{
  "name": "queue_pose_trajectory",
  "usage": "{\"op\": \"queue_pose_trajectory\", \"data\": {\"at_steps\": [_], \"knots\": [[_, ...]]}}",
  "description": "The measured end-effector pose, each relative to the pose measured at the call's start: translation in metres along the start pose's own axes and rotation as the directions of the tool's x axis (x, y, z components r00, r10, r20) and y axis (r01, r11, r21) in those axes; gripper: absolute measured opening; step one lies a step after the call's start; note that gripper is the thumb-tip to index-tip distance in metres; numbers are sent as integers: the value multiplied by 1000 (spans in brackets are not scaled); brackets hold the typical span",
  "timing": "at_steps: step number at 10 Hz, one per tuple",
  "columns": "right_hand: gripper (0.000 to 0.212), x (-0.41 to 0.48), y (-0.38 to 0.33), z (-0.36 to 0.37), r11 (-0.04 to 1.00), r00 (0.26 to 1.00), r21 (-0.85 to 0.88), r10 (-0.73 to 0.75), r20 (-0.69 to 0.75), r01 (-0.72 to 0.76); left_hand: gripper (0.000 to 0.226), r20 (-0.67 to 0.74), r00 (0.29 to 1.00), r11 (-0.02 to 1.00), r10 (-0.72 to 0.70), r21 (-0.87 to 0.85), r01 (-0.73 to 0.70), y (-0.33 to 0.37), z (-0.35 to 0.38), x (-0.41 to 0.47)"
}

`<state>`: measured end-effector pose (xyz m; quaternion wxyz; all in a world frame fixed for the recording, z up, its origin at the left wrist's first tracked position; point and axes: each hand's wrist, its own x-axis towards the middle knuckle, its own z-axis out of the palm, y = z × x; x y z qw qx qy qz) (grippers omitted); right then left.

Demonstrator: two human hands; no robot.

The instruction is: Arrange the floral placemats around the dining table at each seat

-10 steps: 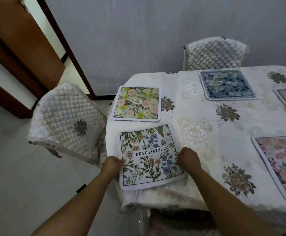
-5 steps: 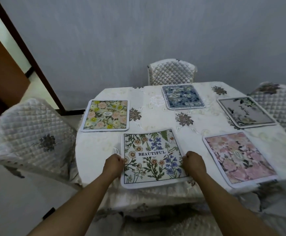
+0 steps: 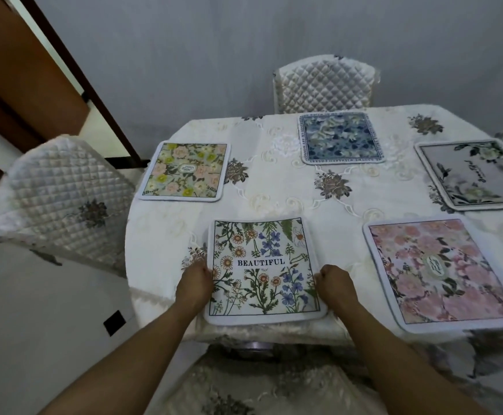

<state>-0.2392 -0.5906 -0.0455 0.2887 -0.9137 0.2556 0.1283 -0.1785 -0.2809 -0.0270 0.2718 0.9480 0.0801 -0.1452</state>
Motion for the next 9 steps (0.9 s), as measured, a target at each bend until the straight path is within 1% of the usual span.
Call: {"op": "queue_pose_trajectory", "data": {"at_steps": [1,2,3,4,5,6,7,8,9], "knots": [[18,3,0,14,999,999,-30,17,48,-16,17,-16,999,1000,-28,12,29,-11,7,-2],[16,5,3,26,997,998,-69,24,63,-20,25,1,999,997,-41,59,41,-24,17,1],[15,7,7,33,996,1000,-94,0,26,2,28,3,997,992,-80,102,79,-35,30,2],[14,6,7,37,993,1000,-121,4,12,-2,27,-31,995,983,-96,156,100,-37,37,0],[11,1,4,38,976,1000,-218,-6,13,9,31,-30,997,965,-74,249,79,-36,36,-3],[19,-6,-1,32,912,996,-399,-90,28,93,30,27,999,880,-30,475,14,-33,35,-17],[26,-14,-10,20,860,976,-463,-192,100,217,35,50,997,772,65,630,-82,-30,33,-41],[29,-26,-24,-3,811,953,-500,-270,138,303,39,83,989,754,121,641,-146,-17,14,-55],[23,-39,-34,-29,773,930,-536,-361,66,339,37,88,976,719,197,664,-205,2,-15,-54]]}}
